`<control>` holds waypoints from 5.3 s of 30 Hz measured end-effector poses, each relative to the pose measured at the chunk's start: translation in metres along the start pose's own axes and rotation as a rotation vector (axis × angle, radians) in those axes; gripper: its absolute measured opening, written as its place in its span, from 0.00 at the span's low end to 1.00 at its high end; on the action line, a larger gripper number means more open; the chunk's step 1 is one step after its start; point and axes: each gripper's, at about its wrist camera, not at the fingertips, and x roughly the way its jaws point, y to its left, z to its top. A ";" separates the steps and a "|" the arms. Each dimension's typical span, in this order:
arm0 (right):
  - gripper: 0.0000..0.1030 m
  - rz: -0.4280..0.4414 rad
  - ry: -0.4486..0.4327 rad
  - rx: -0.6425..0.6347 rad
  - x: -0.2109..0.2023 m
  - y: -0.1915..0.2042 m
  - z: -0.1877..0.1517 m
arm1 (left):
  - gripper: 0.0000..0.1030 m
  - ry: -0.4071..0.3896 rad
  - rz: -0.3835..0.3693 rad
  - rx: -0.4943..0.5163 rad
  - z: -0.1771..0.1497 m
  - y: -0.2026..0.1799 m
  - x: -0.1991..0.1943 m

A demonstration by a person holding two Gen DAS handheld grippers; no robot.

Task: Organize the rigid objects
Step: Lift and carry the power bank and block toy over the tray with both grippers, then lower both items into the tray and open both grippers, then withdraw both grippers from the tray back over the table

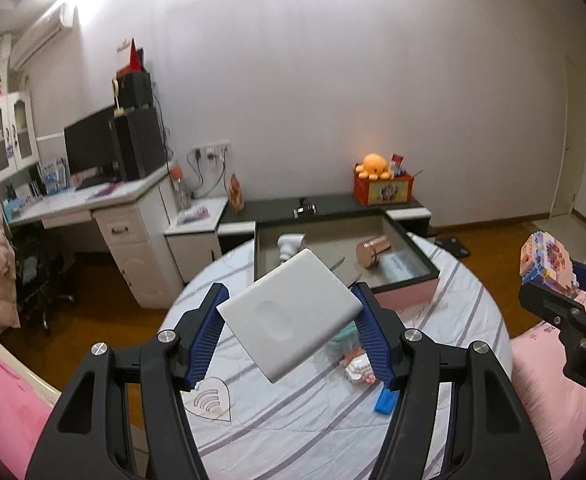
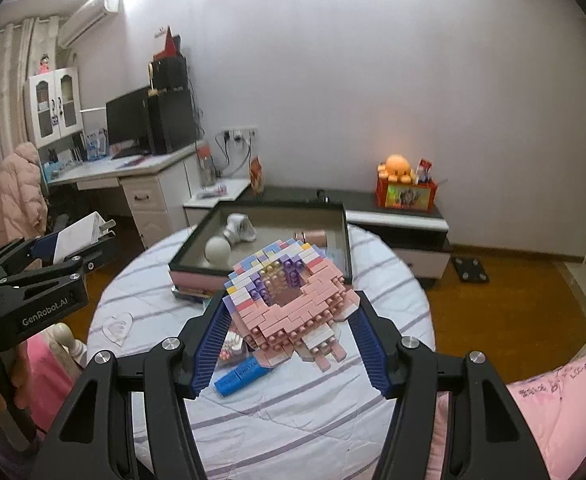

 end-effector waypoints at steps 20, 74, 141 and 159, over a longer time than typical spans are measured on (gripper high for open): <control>0.60 0.023 -0.057 -0.004 -0.020 -0.001 0.001 | 0.62 -0.052 0.017 0.015 0.001 -0.008 -0.031; 0.60 0.108 0.318 -0.010 0.265 -0.029 0.041 | 0.65 0.421 -0.080 0.092 0.032 -0.039 0.283; 0.79 -0.026 -0.094 -0.041 -0.040 0.012 0.009 | 1.00 -0.025 0.032 -0.069 0.007 0.003 -0.033; 0.80 -0.046 -0.047 0.002 -0.030 0.001 0.003 | 1.00 0.038 0.038 -0.031 0.002 -0.010 -0.014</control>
